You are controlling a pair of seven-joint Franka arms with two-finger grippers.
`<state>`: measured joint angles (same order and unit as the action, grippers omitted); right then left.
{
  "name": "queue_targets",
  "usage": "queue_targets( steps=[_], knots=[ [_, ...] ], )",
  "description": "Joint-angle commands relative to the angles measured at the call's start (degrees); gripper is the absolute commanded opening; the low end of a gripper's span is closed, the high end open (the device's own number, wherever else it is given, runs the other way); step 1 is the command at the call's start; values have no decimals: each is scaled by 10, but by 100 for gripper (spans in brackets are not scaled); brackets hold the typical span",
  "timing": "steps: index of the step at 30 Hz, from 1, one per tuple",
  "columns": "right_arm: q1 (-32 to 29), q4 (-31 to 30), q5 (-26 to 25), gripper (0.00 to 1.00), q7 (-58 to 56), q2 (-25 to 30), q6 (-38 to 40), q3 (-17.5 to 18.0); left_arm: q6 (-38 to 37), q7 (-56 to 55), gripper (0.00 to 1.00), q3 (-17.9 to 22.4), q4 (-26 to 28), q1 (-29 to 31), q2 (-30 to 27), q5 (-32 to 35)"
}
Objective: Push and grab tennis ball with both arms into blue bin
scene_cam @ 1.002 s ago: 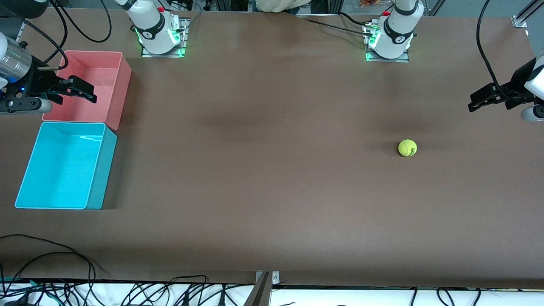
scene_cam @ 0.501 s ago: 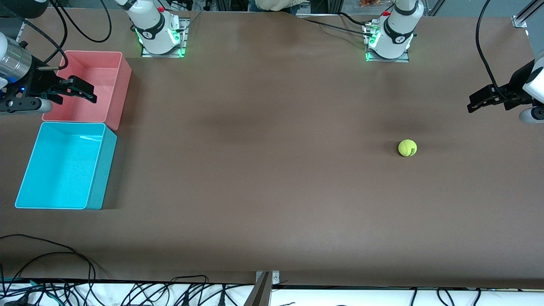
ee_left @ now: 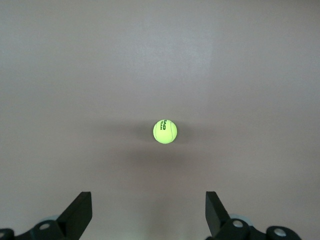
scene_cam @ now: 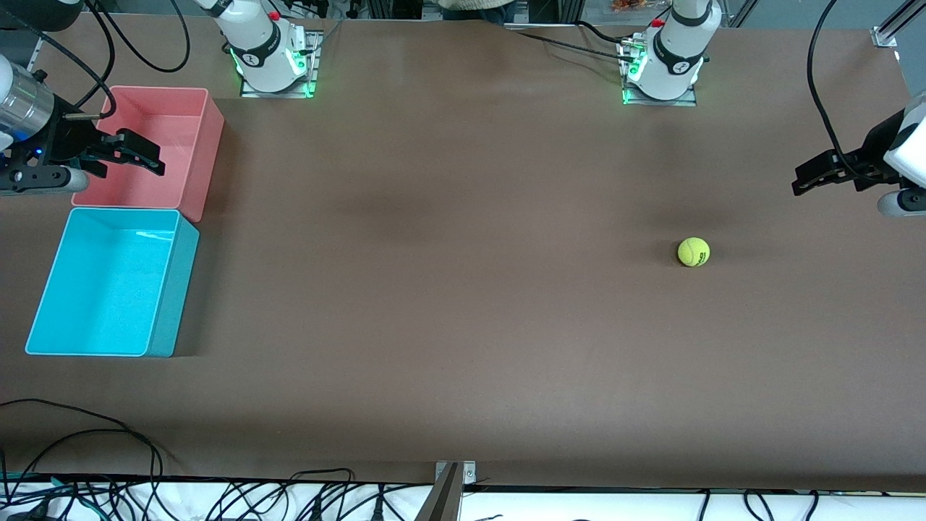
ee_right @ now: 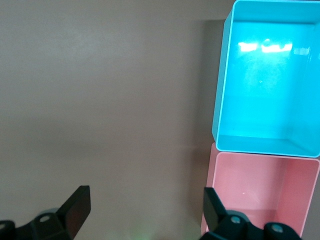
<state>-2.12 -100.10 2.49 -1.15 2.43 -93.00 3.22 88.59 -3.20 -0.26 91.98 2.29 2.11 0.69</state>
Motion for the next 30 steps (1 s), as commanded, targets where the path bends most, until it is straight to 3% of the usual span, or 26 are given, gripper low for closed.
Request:
queue_targets(
  steps=[1,17,18,21,30],
  knots=[
    [-3,-4,10,100,1,6,3,2,-12,-6,100,-3,-17,3,11,7],
    [-3,-4,10,100,0,5,2,2,-11,-36,100,-2,-17,1,41,14],
    [-3,-4,10,100,1,5,2,2,-11,-44,87,-3,-19,2,42,13],
    [-3,-4,10,100,0,5,3,1,-13,-46,0,1,-21,11,39,6],
    [-3,-4,10,100,0,5,3,1,-13,-54,0,1,-21,11,40,6]
  ],
)
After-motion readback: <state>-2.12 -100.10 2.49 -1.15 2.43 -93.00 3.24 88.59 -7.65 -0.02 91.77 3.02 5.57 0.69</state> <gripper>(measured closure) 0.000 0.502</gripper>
